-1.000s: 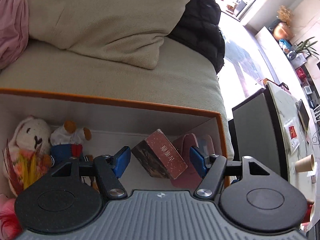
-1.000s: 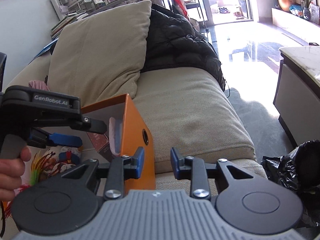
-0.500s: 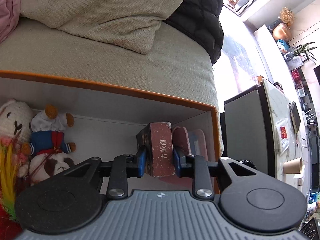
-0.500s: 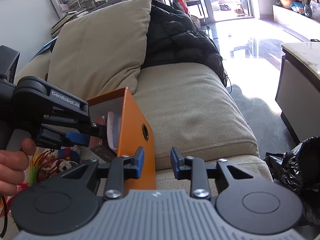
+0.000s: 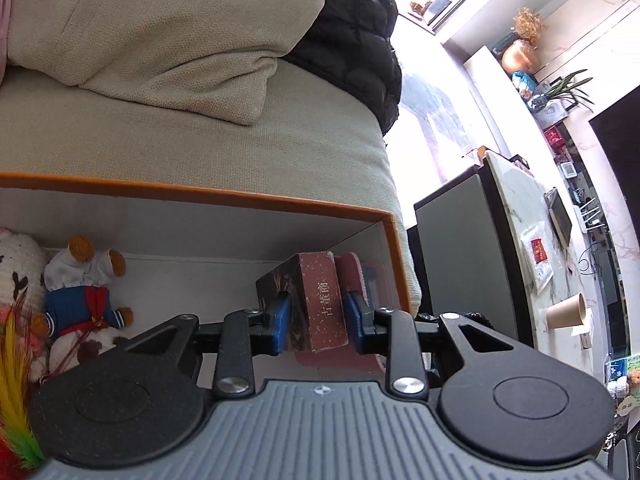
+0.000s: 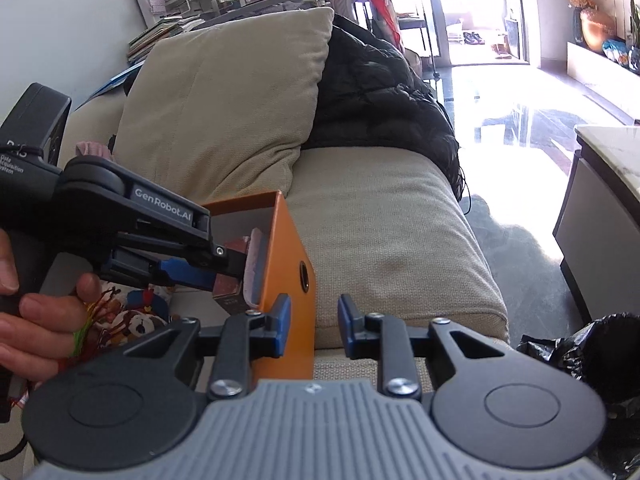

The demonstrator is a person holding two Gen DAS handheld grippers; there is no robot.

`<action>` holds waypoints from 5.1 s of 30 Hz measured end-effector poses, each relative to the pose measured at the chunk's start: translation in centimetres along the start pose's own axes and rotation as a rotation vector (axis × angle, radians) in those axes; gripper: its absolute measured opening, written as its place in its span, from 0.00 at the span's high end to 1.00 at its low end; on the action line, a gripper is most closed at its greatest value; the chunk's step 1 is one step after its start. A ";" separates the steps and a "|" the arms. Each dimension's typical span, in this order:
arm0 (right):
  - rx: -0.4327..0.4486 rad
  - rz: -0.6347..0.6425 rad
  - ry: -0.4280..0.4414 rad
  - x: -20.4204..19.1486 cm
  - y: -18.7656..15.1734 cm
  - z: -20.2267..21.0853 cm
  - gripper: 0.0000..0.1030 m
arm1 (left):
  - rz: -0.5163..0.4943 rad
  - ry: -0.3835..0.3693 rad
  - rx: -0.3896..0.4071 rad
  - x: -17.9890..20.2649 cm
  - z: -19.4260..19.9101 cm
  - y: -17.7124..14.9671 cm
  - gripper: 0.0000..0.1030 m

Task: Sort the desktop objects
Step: 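Open both grippers and withdraw them from the shoebox, then reach both grippers back toward the remaining items on the sofa seat, then grasp the small cardboard box with left while right grasps the black case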

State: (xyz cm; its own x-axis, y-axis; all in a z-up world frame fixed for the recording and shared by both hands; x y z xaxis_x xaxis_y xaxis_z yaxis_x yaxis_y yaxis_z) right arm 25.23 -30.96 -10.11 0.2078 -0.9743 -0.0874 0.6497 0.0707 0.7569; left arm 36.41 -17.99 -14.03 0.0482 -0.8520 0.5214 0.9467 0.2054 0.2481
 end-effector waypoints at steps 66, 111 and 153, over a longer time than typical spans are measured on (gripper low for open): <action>0.076 0.391 0.128 -11.3 -5.7 13.2 0.71 | -0.238 0.118 0.558 -5.8 22.2 -22.9 0.53; -0.487 0.231 0.486 -16.1 -18.5 5.7 0.63 | -0.088 0.388 -0.086 -14.0 10.5 -26.0 0.45; -0.371 0.558 -0.090 -8.0 -15.4 5.0 0.34 | 0.038 0.496 0.278 -17.3 16.5 -17.9 0.30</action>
State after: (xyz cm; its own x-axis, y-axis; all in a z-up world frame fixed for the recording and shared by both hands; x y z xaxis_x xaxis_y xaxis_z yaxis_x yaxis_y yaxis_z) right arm 9.88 -25.34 -17.87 0.5337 -0.7833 0.3187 0.6742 0.6216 0.3987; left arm 13.39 1.00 -14.03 0.2877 -0.9519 0.1052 0.8251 0.3021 0.4774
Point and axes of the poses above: each gripper's, at about its wrist camera, not at the fingertips, and z roughly against the way its jaws point, x to its right, y to its top, the point moved 6 cm from there along -z, roughly the way its jaws point, and after that the axes turned 12 degrees about z, right-handed, at the moved point
